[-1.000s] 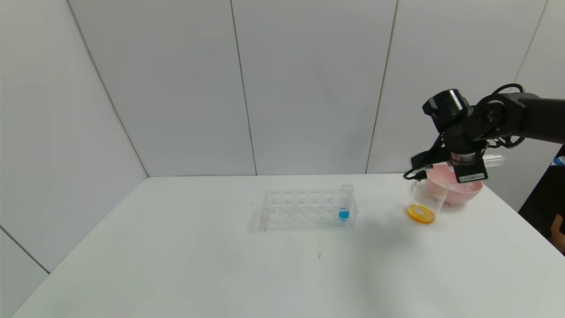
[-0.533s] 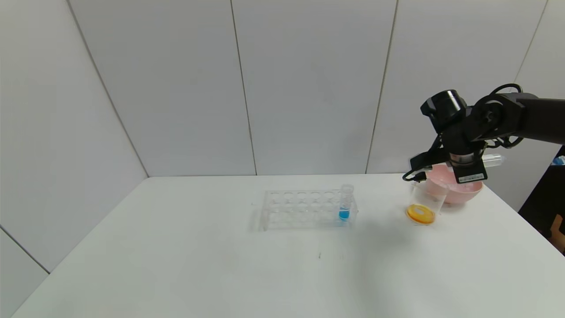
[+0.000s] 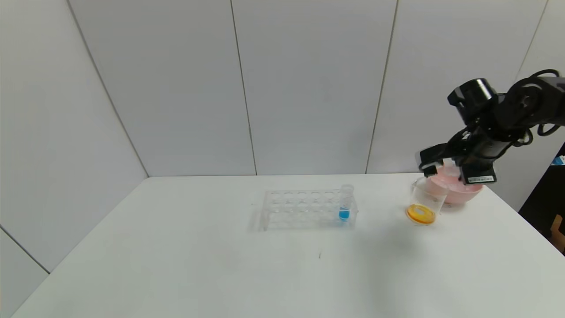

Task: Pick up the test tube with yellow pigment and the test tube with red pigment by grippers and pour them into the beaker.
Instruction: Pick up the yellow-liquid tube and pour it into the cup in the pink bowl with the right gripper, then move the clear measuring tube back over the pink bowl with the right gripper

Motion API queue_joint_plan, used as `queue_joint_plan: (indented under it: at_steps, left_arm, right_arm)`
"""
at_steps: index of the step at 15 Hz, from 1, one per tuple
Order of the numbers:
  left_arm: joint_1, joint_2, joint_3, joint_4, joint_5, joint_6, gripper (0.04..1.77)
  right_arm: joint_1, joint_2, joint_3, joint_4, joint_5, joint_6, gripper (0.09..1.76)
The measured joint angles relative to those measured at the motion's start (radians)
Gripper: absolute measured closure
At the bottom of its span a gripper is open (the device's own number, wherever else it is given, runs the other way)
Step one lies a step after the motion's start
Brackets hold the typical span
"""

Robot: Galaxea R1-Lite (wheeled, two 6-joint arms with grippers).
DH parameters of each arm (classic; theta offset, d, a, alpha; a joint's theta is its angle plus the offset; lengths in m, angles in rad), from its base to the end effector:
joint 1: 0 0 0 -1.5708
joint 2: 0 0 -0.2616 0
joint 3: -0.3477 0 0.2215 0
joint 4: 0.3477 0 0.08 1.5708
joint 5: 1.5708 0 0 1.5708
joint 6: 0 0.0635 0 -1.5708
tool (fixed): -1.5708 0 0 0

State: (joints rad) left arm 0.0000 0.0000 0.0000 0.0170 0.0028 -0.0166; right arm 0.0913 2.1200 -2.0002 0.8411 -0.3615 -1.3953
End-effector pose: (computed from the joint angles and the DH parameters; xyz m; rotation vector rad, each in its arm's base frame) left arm 0.0901 0.0002 0.0730 -0.0166 0.0170 0.0029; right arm 0.4324 0.0170 0.1589 -1.4888 0.9753 0.4573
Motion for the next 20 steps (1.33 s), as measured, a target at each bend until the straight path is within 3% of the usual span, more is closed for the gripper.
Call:
queue_joint_plan:
  at_steps: [4, 6, 8, 12, 14, 20]
  left_arm:
    - [0.000, 0.000, 0.000, 0.000, 0.000, 0.000, 0.09]
    - [0.000, 0.000, 0.000, 0.000, 0.000, 0.000, 0.09]
    - [0.000, 0.000, 0.000, 0.000, 0.000, 0.000, 0.09]
    - [0.000, 0.000, 0.000, 0.000, 0.000, 0.000, 0.09]
    - [0.000, 0.000, 0.000, 0.000, 0.000, 0.000, 0.09]
    - [0.000, 0.000, 0.000, 0.000, 0.000, 0.000, 0.09]
  right_arm:
    - [-0.123, -0.060, 0.006, 0.048, 0.429, 0.126, 1.33]
    - [-0.181, -0.074, 0.012, 0.049, 0.589, 0.233, 1.33]
    - [-0.223, -0.086, 0.016, 0.049, 0.693, 0.322, 1.33]
    - [-0.307, -0.105, 0.025, 0.024, 0.834, 0.477, 1.33]
    - [-0.335, -0.114, 0.027, -0.027, 0.877, 0.623, 1.33]
    - [-0.403, -0.141, 0.111, -0.339, 0.925, 0.982, 1.33]
